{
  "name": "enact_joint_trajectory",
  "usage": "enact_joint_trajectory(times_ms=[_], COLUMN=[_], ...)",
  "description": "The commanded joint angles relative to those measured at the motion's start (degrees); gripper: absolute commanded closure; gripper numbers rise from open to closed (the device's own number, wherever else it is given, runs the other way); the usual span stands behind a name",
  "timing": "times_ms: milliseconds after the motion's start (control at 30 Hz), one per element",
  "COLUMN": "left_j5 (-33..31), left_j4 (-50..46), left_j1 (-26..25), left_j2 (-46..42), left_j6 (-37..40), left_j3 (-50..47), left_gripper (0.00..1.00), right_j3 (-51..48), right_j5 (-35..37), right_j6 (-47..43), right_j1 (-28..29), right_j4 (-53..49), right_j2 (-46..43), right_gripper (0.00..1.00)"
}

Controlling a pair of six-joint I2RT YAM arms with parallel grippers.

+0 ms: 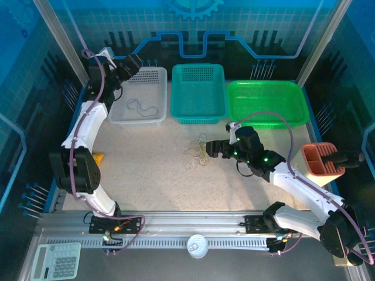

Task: Untangle the cables

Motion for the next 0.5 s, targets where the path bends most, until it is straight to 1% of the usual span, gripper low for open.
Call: enact_joint_trajectory(times_ms=[0,67,200,300,467], left_j5=[2.37,3.89,6.7,8.51,8.05], left_j4=[-1.2,-1.74,-2.75,-3.77,-4.1], left_j1=[0.34,0.09,-1.43,-3.65,-11.09], left_j2=[-4.29,-6.12,-11.39,-16.23,-25.29], left_j6=[0.01,-0.95,-2.54,-3.3,-4.29], left_j3=[-1.21,-2.82,-8.6,-14.49,-26.75], left_gripper=[0.01,0.01,0.01,0.01,0.01], right_j3=[2.86,3.52,2.95,1.55,0.6], right_j5=[4.86,5.46,3.94,2.99,-1.47], right_j6=[0.88,0.49,-1.09,-1.12,-0.95], right_j1=[-0.16,-0.13,-0.17,-0.52,-2.29], right_j4=[-3.95,-4.78,-4.21,-2.6,-0.62], right_j2=[1.12,2.11,3.68,4.59,8.36], right_gripper=[0.0,0.0,0.0,0.07,0.26])
